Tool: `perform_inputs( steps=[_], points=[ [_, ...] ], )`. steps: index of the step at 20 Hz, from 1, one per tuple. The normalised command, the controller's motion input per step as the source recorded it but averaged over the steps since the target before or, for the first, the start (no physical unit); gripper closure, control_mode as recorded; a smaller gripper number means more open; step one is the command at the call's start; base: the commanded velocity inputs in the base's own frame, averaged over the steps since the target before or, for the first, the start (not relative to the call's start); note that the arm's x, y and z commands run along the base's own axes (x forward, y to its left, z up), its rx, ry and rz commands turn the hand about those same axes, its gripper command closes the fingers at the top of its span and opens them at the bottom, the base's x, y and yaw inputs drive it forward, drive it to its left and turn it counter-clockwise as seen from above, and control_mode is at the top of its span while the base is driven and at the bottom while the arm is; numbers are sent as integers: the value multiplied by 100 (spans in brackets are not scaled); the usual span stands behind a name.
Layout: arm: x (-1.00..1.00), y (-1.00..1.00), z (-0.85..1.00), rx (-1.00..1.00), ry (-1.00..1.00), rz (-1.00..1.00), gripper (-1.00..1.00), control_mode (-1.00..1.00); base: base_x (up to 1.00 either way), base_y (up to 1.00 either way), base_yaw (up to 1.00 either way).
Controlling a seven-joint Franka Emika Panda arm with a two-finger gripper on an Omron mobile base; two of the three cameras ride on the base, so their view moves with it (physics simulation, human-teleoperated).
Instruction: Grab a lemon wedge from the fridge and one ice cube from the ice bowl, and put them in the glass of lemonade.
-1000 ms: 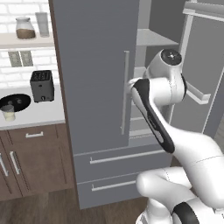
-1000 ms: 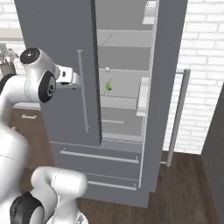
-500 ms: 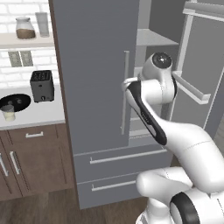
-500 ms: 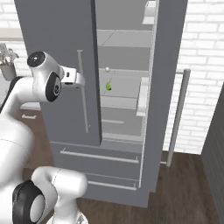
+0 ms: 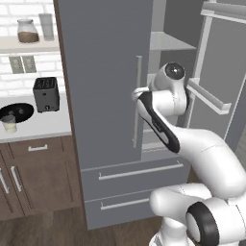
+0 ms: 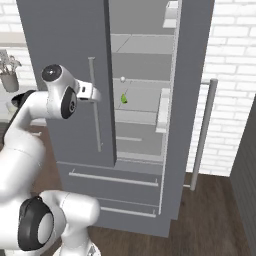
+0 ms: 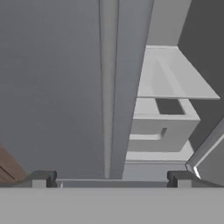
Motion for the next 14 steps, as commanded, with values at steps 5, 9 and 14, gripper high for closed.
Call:
perform_inputs(
  steps=[5, 9, 14],
  points=[
    [51, 0, -18, 2, 0, 0, -100, -100, 0, 0, 0],
    [44, 1, -2, 1, 0, 0, -100, -100, 0, 0, 0],
    [33, 0, 0, 0, 0, 0, -100, -100, 0, 0, 0]
  ],
)
